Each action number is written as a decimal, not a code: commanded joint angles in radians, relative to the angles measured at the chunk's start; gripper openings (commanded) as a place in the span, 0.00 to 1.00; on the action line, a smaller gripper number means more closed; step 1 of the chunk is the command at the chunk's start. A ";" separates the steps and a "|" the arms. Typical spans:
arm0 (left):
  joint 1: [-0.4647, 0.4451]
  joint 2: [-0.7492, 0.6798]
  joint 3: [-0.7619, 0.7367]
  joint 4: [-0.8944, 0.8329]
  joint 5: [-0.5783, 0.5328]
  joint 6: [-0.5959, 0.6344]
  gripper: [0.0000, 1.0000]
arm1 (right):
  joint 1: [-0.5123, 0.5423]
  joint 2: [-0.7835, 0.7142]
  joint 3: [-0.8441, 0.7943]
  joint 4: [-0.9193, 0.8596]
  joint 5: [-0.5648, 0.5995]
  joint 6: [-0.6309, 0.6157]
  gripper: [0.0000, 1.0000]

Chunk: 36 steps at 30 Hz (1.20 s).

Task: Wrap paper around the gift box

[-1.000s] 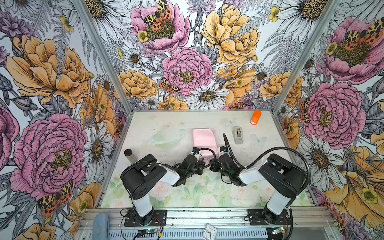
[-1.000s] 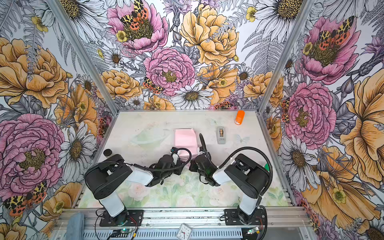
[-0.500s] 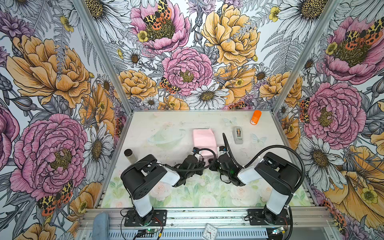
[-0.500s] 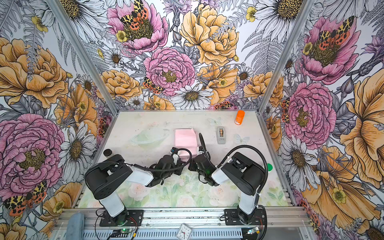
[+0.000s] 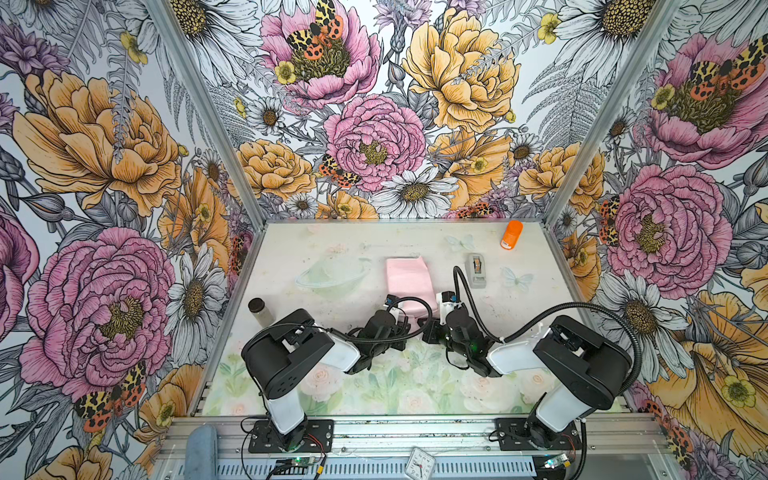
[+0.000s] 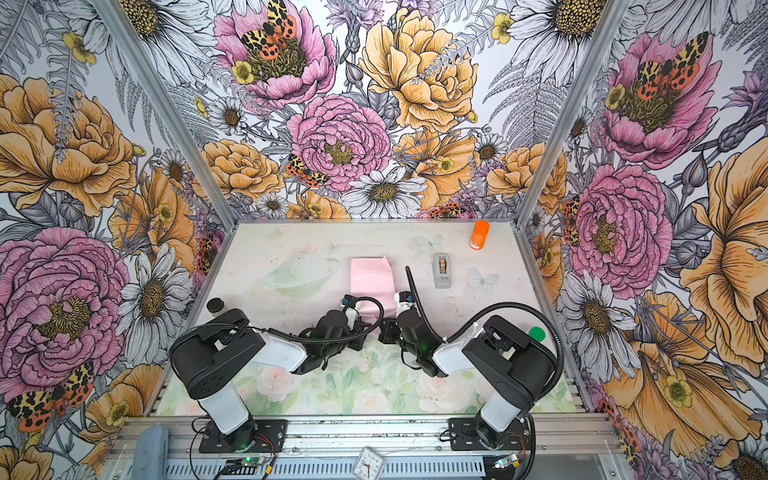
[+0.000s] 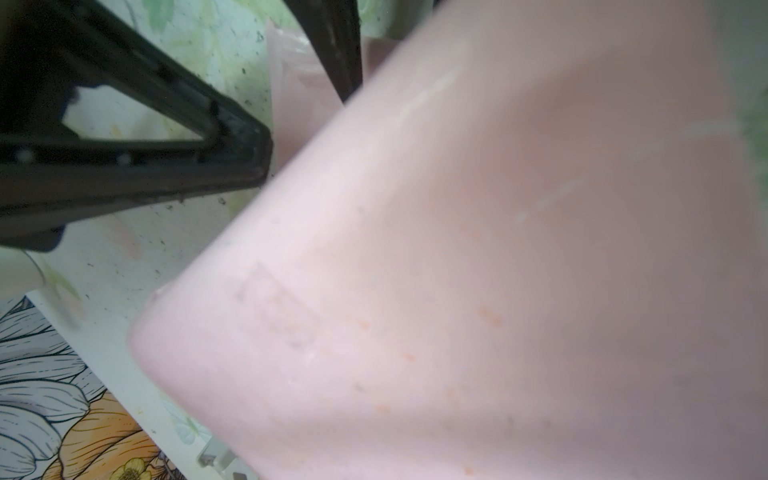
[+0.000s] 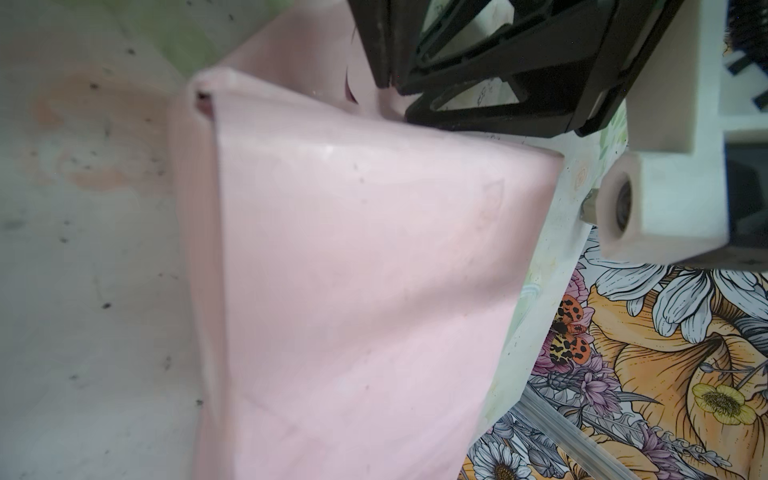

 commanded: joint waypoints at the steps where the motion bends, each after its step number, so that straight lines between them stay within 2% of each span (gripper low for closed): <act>1: -0.012 0.016 0.020 -0.030 -0.018 0.024 0.29 | 0.000 0.029 0.013 0.017 -0.042 -0.023 0.00; 10: -0.013 0.013 0.026 -0.041 -0.022 0.027 0.29 | 0.006 0.132 0.019 0.017 -0.084 0.015 0.00; 21: -0.014 0.010 0.038 -0.049 -0.024 0.029 0.29 | 0.008 0.126 -0.020 -0.036 -0.088 0.025 0.00; 29: -0.014 0.007 0.038 -0.056 -0.028 0.030 0.30 | 0.030 0.067 -0.061 -0.067 -0.111 0.025 0.00; 36: -0.029 -0.054 0.032 -0.070 -0.033 0.039 0.34 | 0.032 -0.114 -0.073 -0.171 -0.109 -0.002 0.00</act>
